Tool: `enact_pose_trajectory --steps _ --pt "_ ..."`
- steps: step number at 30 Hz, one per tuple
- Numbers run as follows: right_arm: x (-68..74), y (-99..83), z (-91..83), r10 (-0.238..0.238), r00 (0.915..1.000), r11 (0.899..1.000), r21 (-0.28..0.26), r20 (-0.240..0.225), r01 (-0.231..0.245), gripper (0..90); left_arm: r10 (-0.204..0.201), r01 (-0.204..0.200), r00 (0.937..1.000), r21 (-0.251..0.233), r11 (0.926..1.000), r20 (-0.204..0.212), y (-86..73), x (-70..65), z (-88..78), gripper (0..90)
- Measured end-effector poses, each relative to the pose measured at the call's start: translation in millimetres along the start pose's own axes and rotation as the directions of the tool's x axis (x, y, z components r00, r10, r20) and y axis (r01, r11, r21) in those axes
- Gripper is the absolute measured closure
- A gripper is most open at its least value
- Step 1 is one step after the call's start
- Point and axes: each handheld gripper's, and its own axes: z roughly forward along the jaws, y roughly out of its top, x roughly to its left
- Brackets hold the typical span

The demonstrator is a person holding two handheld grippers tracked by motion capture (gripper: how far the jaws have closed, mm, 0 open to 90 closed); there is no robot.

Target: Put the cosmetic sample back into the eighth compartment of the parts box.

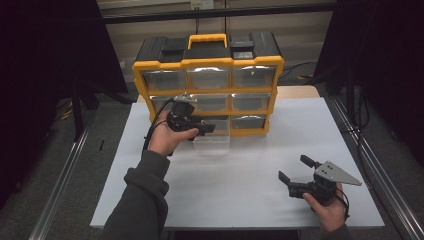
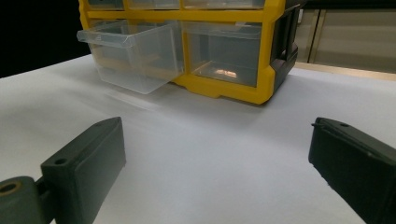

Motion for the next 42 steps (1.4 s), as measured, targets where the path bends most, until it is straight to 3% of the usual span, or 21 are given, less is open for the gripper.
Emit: enact_pose_trajectory --steps 1,4,7,8,19,29,31,32,42 --pt "0.1 0.0 0.0 0.000 1.0000 1.000 0.001 -0.001 0.000 3.1 -0.008 0.008 0.9999 -0.007 0.9999 0.012 -0.2 0.6 1.1 39.6" --pt "0.0 -0.1 0.0 0.002 1.0000 1.000 0.002 -0.001 -0.002 3.1 0.001 -0.001 1.0000 0.012 0.9999 -0.004 0.2 2.2 1.8 39.6" --pt "0.3 -0.2 0.4 -0.006 1.0000 1.000 0.001 -0.006 0.006 3.1 -0.014 0.014 0.9999 -0.002 0.9999 -0.003 -0.1 3.0 4.2 39.6" --pt "0.8 -0.1 0.4 -0.005 0.9999 1.000 0.002 -0.009 0.005 3.1 0.000 0.000 1.0000 0.013 0.9999 -0.009 0.2 4.2 4.1 39.6" --pt "0.8 -0.1 0.5 -0.004 0.9999 1.000 0.001 -0.012 0.004 3.3 -0.020 0.020 0.9995 0.016 0.9997 -0.025 1.1 7.0 9.9 39.6" --pt "0.9 0.1 0.8 -0.010 0.9998 1.000 0.000 -0.016 0.010 3.6 -0.017 0.018 0.9993 0.020 0.9996 -0.034 1.2 9.8 12.5 39.6" --pt "0.9 0.2 0.7 -0.009 0.9998 1.000 0.001 -0.017 0.009 3.6 -0.008 0.009 0.9990 0.040 0.9991 -0.045 1.7 9.8 12.3 39.6" --pt "0.9 0.2 0.8 -0.008 0.9998 1.000 0.000 -0.018 0.008 3.6 -0.019 0.020 0.9987 0.023 0.9995 -0.048 1.2 9.3 13.8 39.6" --pt "0.9 0.5 0.7 -0.011 0.9998 1.000 -0.001 -0.014 0.011 3.6 -0.009 0.010 0.9988 0.032 0.9994 -0.049 0.8 8.5 20.4 39.6"
